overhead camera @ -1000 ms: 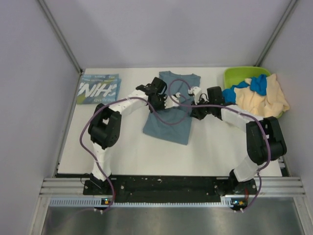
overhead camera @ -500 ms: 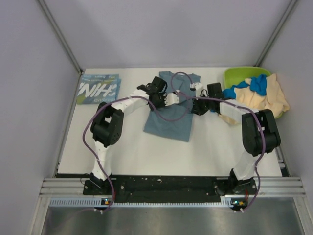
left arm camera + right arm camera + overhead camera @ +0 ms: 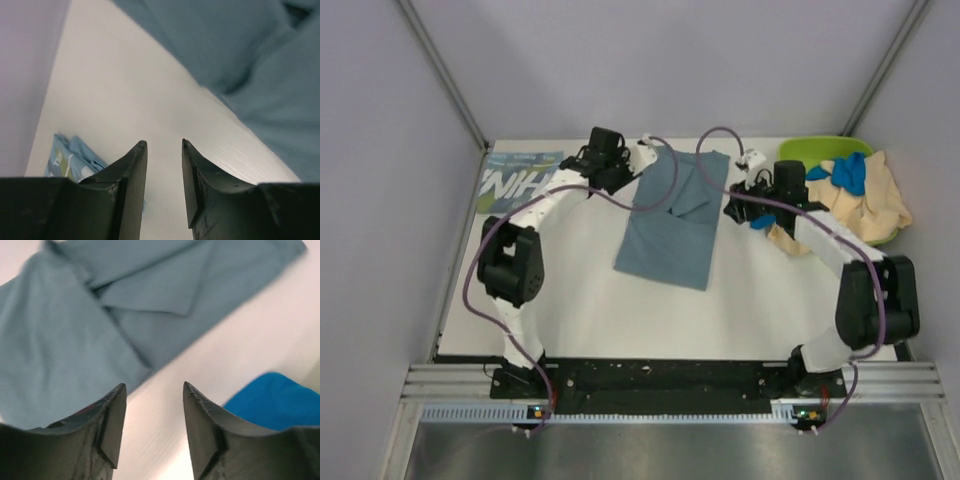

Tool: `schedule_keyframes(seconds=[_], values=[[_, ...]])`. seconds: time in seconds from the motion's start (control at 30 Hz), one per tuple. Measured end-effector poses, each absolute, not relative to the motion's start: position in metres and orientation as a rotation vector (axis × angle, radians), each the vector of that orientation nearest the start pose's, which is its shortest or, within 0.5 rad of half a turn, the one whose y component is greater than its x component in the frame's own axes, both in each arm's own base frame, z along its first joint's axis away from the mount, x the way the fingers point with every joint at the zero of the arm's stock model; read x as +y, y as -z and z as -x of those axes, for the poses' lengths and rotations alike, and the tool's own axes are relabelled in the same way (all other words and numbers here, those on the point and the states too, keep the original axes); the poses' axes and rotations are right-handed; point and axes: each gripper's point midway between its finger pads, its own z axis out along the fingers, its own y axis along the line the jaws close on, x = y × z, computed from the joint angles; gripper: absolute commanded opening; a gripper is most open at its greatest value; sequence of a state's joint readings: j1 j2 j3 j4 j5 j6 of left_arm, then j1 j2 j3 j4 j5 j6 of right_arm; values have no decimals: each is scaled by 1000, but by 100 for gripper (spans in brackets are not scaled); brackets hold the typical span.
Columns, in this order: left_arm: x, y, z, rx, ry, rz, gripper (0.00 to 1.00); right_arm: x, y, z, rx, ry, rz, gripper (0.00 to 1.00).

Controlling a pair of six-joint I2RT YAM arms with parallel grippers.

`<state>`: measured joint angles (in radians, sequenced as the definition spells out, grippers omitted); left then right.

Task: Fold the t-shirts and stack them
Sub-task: Fold the folded rectangular tshirt in 1/3 of the way, then grab one side of the 2/3 rectangular tshirt with both arms

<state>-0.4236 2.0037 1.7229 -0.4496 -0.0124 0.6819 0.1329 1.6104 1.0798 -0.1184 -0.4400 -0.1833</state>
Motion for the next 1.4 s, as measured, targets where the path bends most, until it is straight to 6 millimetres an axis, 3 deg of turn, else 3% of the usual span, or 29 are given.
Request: schedule_keyframes(seconds=[0.1, 0.13, 0.23, 0.37, 0.43, 0.63, 0.73, 0.87, 0.93, 1.07, 1.27, 1.4], values=[[-198, -151, -446, 1900, 49, -1424, 48, 157, -146, -364, 1905, -460, 883, 66], [-201, -146, -419, 1879, 121, -1506, 50, 170, -147, -335, 1812, -463, 1010, 67], [-213, -129, -369, 1820, 268, -1652, 61, 198, -141, -278, 1611, -473, 1275, 67], [-213, -89, -325, 1808, 408, -1804, 64, 216, -118, -251, 1519, -404, 1515, 62], [-211, -79, -309, 1807, 456, -1857, 64, 222, -102, -241, 1506, -381, 1617, 58], [-207, -51, -287, 1790, 453, -1968, 64, 212, -45, -228, 1630, -299, 1813, 55], [-207, -43, -291, 1803, 425, -1977, 62, 209, -25, -224, 1685, -276, 1873, 51], [-204, -31, -298, 1839, 378, -1977, 59, 218, -24, -235, 1677, -239, 1877, 43], [-202, -24, -299, 1860, 368, -1984, 52, 220, -25, -237, 1677, -222, 1868, 27], [-201, -22, -304, 1875, 328, -1975, 2, 219, -22, -242, 1692, -187, 1857, 1], [-198, -26, -304, 1941, 302, -1949, 0, 213, -26, -239, 1710, -173, 1854, 0], [-194, -41, -288, 1985, 335, -1936, 0, 212, -45, -222, 1714, -196, 1855, 0]])
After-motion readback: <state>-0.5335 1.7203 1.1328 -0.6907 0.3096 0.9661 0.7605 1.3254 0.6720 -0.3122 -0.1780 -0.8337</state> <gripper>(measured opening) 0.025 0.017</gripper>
